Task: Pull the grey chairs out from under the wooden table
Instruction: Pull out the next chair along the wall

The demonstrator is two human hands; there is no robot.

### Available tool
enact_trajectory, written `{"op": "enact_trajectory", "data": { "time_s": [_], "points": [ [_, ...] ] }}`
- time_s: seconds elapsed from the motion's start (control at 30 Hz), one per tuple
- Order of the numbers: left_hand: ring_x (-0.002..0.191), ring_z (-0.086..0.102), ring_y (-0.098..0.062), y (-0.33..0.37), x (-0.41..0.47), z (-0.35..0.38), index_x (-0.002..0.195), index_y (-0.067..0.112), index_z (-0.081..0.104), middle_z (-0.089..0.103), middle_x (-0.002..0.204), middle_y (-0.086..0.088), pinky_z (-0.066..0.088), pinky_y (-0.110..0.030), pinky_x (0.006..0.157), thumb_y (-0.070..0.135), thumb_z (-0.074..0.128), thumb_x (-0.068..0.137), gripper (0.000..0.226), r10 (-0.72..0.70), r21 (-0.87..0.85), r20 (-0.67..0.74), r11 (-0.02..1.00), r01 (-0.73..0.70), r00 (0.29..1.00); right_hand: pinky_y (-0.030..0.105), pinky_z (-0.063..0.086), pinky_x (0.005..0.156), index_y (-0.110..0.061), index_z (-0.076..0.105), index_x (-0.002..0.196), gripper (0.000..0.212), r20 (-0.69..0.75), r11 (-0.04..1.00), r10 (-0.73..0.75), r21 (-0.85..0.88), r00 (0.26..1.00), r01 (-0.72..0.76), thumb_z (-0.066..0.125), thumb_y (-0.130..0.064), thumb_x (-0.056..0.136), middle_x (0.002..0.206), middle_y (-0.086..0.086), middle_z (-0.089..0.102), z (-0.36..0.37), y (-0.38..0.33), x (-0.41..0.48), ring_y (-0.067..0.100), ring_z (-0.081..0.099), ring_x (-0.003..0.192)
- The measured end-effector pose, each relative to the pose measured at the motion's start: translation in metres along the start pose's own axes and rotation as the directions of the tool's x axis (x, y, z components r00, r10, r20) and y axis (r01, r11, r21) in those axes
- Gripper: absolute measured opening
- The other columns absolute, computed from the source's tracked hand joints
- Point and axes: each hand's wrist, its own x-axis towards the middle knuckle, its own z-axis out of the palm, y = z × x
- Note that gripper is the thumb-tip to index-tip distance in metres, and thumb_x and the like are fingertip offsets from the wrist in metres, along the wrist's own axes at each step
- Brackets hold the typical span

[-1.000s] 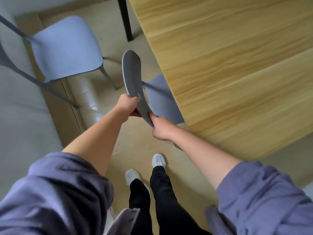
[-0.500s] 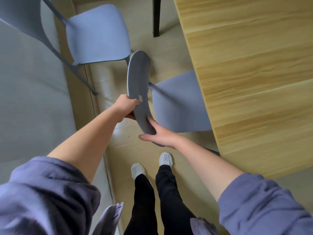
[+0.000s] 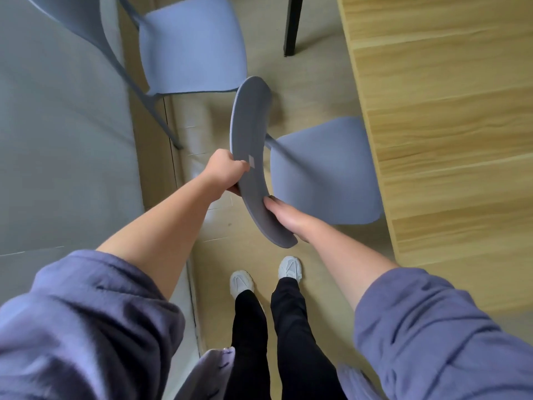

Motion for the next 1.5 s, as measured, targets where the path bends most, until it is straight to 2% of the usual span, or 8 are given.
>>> {"op": "enact_trajectory", "data": {
  "time_s": [0.33, 0.53, 0.6, 0.77, 1.0, 1.17, 1.3, 1.5],
  "points": [
    [0.070, 0.065, -0.031, -0.046, -0.014, -0.083, 0.108, -0.008, 0.061, 0.066, 0.096, -0.020, 0.058, -0.029, 0.041, 0.002, 0.055, 0.089, 0.023, -0.070, 0.001, -0.083, 0.998, 0.071, 0.994, 0.038, 0.022, 0.118, -0.033, 0.012, 0.156, 0.063, 0.137, 0.999, -0.046, 0.010, 0.990, 0.045, 0.030, -0.055, 0.099, 0.158, -0.007, 0.029, 0.086, -0.036, 0.010, 0.019, 0.032, 0.143],
    [0.070, 0.063, -0.028, -0.074, -0.027, -0.128, 0.102, -0.003, 0.064, 0.066, 0.093, -0.016, 0.053, -0.024, 0.035, 0.001, 0.059, 0.086, 0.018, -0.106, 0.004, -0.173, 0.994, 0.109, 0.979, 0.043, 0.023, 0.119, -0.037, 0.006, 0.155, 0.073, 0.182, 0.995, -0.092, -0.013, 0.979, 0.096, 0.033, -0.062, 0.091, 0.160, -0.007, 0.025, 0.145, -0.054, 0.013, 0.022, 0.030, 0.145],
    [0.075, 0.064, -0.031, -0.083, -0.031, -0.142, 0.101, -0.002, 0.065, 0.066, 0.093, -0.017, 0.054, -0.026, 0.038, 0.001, 0.059, 0.085, 0.017, -0.119, 0.004, -0.197, 0.993, 0.122, 0.973, 0.043, 0.023, 0.119, -0.039, 0.005, 0.155, 0.079, 0.205, 0.993, -0.108, -0.016, 0.973, 0.114, 0.033, -0.065, 0.086, 0.161, -0.007, 0.023, 0.161, -0.061, 0.013, 0.022, 0.029, 0.146],
    [0.085, 0.067, -0.037, -0.103, -0.032, -0.170, 0.103, -0.005, 0.066, 0.069, 0.101, -0.022, 0.058, -0.040, 0.064, 0.003, 0.062, 0.083, 0.022, -0.150, -0.002, -0.246, 0.988, 0.154, 0.958, 0.043, 0.022, 0.119, -0.042, 0.008, 0.153, 0.096, 0.225, 0.992, -0.109, -0.033, 0.968, 0.119, 0.033, -0.077, 0.068, 0.161, -0.010, 0.025, 0.193, -0.070, 0.018, 0.020, 0.029, 0.146],
    [0.093, 0.068, -0.041, -0.119, -0.028, -0.179, 0.099, -0.003, 0.067, 0.069, 0.104, -0.025, 0.058, -0.054, 0.080, 0.009, 0.064, 0.082, 0.021, -0.171, 0.038, -0.264, 0.982, 0.188, 0.949, 0.038, 0.017, 0.120, -0.034, 0.005, 0.156, 0.068, 0.199, 0.993, -0.076, -0.069, 0.977, 0.092, 0.033, -0.055, 0.097, 0.162, -0.006, 0.019, 0.198, -0.067, 0.021, 0.021, 0.022, 0.148],
    [0.091, 0.067, -0.037, -0.111, -0.030, -0.182, 0.099, 0.002, 0.068, 0.069, 0.100, -0.017, 0.058, -0.044, 0.083, 0.022, 0.065, 0.083, 0.026, -0.100, 0.154, -0.330, 0.975, 0.158, 0.939, 0.036, 0.017, 0.118, -0.031, 0.007, 0.156, 0.063, 0.191, 0.991, -0.102, -0.070, 0.976, 0.117, 0.033, -0.049, 0.101, 0.162, -0.004, 0.021, 0.198, -0.071, 0.017, 0.022, 0.024, 0.148],
    [0.081, 0.059, -0.031, -0.103, -0.030, -0.177, 0.098, 0.002, 0.070, 0.065, 0.091, -0.015, 0.050, -0.032, 0.073, 0.020, 0.063, 0.085, 0.023, -0.011, 0.229, -0.413, 0.967, 0.115, 0.911, 0.037, 0.019, 0.118, -0.032, 0.008, 0.156, 0.063, 0.181, 0.988, -0.112, -0.085, 0.977, 0.129, 0.033, -0.049, 0.100, 0.161, -0.004, 0.024, 0.200, -0.073, 0.016, 0.023, 0.026, 0.147],
    [0.075, 0.057, -0.032, -0.102, -0.027, -0.179, 0.089, 0.001, 0.067, 0.060, 0.085, -0.014, 0.043, -0.031, 0.065, 0.017, 0.063, 0.083, 0.018, -0.026, 0.275, -0.412, 0.949, 0.152, 0.911, 0.040, 0.020, 0.118, -0.032, 0.008, 0.156, 0.064, 0.156, 0.985, -0.117, -0.106, 0.981, 0.134, 0.032, -0.050, 0.100, 0.161, -0.003, 0.024, 0.206, -0.073, 0.017, 0.025, 0.026, 0.147]
  ]
}}
